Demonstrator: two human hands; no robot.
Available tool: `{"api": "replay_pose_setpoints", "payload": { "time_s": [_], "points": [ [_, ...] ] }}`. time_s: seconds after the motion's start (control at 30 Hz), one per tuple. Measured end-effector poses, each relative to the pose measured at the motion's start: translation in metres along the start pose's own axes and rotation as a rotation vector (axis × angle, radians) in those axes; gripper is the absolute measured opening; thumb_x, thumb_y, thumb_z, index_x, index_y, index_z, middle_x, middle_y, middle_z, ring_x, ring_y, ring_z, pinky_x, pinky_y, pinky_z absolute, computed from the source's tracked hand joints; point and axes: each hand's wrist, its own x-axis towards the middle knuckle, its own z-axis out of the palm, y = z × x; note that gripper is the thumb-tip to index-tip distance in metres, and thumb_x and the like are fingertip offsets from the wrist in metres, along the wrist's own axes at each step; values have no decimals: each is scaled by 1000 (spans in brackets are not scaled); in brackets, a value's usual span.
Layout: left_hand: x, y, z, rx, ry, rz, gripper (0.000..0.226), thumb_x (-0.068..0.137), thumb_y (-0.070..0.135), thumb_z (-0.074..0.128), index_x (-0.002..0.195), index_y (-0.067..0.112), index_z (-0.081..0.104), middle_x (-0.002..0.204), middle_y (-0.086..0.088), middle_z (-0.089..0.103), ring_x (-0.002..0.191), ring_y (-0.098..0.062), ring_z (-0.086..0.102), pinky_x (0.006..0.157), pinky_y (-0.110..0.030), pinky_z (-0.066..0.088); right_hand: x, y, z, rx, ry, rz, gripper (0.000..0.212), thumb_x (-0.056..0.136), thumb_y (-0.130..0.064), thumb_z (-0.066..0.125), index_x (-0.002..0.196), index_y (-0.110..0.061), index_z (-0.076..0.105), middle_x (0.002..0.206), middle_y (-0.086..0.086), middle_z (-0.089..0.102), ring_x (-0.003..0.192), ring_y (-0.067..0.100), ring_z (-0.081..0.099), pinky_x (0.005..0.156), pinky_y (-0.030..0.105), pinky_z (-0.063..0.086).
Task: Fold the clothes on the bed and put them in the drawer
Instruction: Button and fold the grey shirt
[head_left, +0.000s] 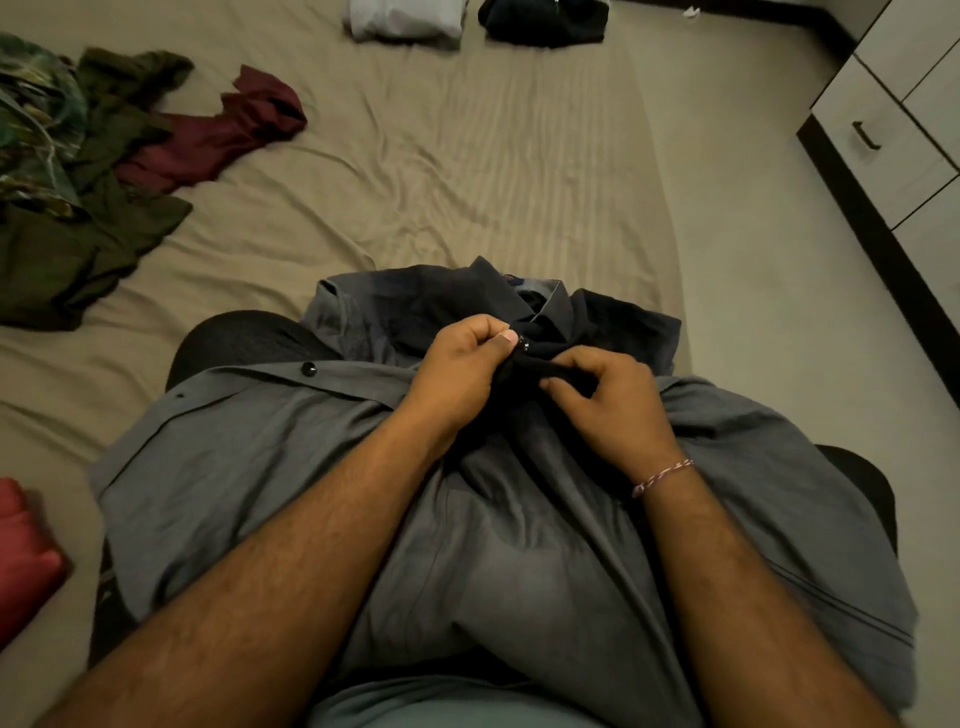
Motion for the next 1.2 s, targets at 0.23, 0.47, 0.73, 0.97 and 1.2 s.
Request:
{"api": "replay_pose_setpoints", "payload": {
  "time_s": [0.23, 0.47, 0.73, 0.97, 1.2],
  "points": [
    [15, 48, -46, 795, -355, 265, 18, 84, 33, 83, 97, 31, 70, 89, 14, 72, 82, 2, 66, 75, -21, 53, 15, 18, -37, 194, -182, 161, 7, 90, -19, 79, 85, -23, 78, 79, -4, 76, 75, 12, 72, 72, 31, 59],
    [83, 94, -108, 841, -448, 216, 2, 90, 18, 80, 89, 19, 78, 85, -3, 76, 79, -15, 69, 76, -28, 53, 68, 42, -68, 144, -207, 288, 18, 86, -21, 84, 76, -8, 75, 71, 9, 75, 64, 12, 62, 69, 32, 52],
    [187, 164, -87, 493, 150, 325, 7, 93, 17, 75, 95, 18, 82, 88, -5, 79, 82, -15, 71, 89, -41, 60, 200, -12, -126, 91, 282, 229, 21, 84, -31, 83, 74, -14, 76, 72, 3, 74, 73, 20, 70, 73, 35, 56],
    [137, 214, -55, 534, 498, 773, 22, 95, 23, 71, 113, 33, 75, 83, 21, 65, 76, 11, 60, 69, -6, 44, 172, -85, -145, 25, 818, -125, 14, 91, -37, 76, 85, -27, 69, 76, -16, 66, 73, 1, 62, 64, 25, 52],
    [35, 49, -31, 456, 265, 340, 24, 90, 9, 74, 102, 27, 81, 95, 22, 73, 88, 8, 66, 80, -11, 53, 70, -13, -50, -21, 75, 196, 20, 87, -34, 79, 71, -25, 70, 66, -15, 69, 63, -1, 63, 63, 26, 49]
  ]
}}
